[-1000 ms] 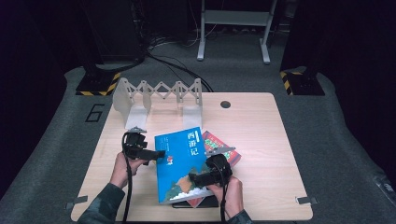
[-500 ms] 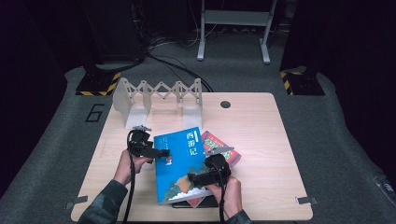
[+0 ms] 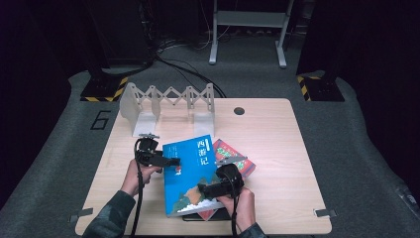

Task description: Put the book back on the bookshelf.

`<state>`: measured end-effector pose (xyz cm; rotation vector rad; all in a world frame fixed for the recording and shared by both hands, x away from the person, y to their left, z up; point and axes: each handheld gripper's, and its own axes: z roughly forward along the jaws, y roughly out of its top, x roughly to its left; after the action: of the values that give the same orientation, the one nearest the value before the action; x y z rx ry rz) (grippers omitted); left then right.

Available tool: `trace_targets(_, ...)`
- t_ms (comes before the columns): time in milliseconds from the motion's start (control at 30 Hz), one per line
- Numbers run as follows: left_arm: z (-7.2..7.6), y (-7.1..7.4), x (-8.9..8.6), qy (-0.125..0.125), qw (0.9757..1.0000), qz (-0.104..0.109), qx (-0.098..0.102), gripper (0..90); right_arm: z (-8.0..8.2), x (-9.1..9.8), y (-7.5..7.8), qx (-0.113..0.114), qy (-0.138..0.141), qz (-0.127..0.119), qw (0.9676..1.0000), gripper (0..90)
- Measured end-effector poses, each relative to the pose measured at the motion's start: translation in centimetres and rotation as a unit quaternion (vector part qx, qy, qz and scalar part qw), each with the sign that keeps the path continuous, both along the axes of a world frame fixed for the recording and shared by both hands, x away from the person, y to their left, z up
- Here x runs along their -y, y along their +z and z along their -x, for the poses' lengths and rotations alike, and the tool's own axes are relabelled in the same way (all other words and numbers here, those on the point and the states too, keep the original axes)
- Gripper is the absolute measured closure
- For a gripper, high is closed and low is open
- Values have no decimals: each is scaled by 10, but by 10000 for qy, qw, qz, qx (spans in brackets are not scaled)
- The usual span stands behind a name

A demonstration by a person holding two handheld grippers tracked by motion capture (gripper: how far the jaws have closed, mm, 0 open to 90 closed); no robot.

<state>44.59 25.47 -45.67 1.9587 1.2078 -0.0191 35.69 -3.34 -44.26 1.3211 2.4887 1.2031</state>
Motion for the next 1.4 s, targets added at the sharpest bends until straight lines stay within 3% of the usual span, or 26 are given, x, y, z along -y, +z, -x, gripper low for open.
trace_targets(500, -7, -8, -6, 45, 9994, 333, -127, 0, -1, -1, 0, 19, 30, 31, 10000, 90)
trace_targets(567, -9, -10, -7, -24, 9989, 430, -179, 0, -1, -1, 0, 9, 26, 42, 10000, 89)
trace_targets(600, -9, -11, -5, 66, 9981, 567, -233, 0, -2, -1, 0, 24, 52, 44, 10000, 89)
trace_targets(967, -10, -10, -3, 90, 9982, 531, -275, 0, -3, -2, 1, -28, 82, 112, 9999, 85)
trace_targets(1067, -11, -9, -5, -50, 9989, 395, -239, 0, -3, -2, 1, -18, 77, 112, 9999, 85)
trace_targets(1400, -8, 0, -2, -82, 9996, 171, -211, 20, -3, -3, 1, -9, 105, 102, 9999, 84)
